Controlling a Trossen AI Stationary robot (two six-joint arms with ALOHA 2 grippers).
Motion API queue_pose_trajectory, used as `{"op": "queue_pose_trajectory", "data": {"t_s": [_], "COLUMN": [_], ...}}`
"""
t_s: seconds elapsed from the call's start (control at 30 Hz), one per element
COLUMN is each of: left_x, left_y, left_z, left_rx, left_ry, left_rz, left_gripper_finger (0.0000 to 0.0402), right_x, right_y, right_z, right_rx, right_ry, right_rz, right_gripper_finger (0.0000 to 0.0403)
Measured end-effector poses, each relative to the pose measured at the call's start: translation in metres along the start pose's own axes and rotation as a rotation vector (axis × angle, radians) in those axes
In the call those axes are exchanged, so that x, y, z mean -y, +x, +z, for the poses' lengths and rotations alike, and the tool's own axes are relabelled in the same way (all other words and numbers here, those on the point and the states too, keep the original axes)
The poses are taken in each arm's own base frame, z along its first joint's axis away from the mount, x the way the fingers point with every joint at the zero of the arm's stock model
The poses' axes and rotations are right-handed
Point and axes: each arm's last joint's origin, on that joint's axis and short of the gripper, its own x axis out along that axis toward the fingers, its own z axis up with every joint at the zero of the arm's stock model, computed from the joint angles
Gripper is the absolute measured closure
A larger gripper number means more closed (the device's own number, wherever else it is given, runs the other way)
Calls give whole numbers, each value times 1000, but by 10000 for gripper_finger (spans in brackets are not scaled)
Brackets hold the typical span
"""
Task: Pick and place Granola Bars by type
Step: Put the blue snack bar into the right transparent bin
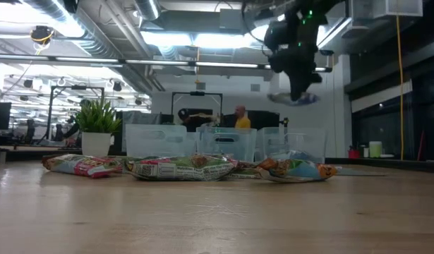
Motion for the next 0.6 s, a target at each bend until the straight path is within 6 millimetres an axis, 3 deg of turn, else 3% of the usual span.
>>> {"op": "queue_pose_trajectory", "data": {"t_s": [0.2,0.6], "left_x": [0,0], "left_y": [0,0], "left_z": [0,0], "left_rx": [0,0], "left_ry": [-7,-11], "left_rz": [1,1], "left_gripper_finger": [398,398], "right_x": [-1,3], "right_y": [24,35], "right_z": [0,-6], "right_rx": [26,-7], "right_ry": [45,62], "right_rz": [77,68], "right_gripper_finger": [367,355]}}
